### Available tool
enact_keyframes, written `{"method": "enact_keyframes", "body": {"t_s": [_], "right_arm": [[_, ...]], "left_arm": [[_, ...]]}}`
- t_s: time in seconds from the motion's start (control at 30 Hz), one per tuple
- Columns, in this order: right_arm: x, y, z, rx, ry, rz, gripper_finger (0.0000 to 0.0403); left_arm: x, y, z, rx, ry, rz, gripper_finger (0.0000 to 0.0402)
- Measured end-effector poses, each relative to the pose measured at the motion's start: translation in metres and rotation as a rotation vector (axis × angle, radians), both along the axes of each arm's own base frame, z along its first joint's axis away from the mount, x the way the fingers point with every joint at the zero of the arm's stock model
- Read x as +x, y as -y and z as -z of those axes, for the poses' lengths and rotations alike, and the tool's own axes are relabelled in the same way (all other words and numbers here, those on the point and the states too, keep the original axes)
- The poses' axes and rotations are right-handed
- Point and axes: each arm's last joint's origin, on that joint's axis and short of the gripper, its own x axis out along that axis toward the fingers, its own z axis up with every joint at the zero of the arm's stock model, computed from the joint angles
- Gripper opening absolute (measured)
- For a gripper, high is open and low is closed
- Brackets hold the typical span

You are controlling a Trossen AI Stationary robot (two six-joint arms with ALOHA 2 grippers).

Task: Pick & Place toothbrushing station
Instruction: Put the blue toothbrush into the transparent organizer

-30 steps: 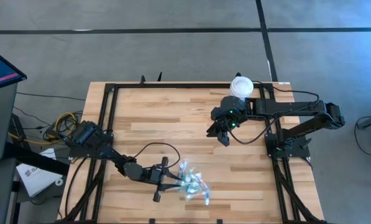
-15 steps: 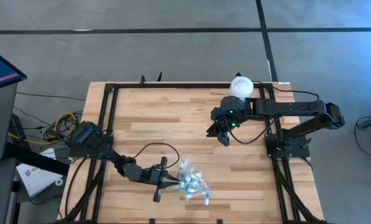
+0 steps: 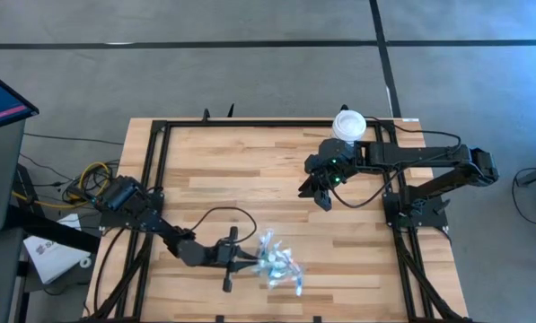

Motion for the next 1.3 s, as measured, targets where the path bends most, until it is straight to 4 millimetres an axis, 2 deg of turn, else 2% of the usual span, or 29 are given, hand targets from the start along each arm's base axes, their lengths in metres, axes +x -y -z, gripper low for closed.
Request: {"method": "enact_keyframes", "body": {"t_s": [1.0, 1.3], "right_arm": [[0.0, -0.0001, 0.0, 0.002, 0.0, 0.001, 0.0098], [0.0, -0.0001, 0.0, 0.0, 0.0, 0.0, 0.0098]], "left_arm": [[0.0002, -0.0006, 0.0083, -0.001, -0.066, -0.02, 0.0027], [-0.0007, -0.0014, 0.0096, 0.036, -0.08, -0.027, 0.0069]]}}
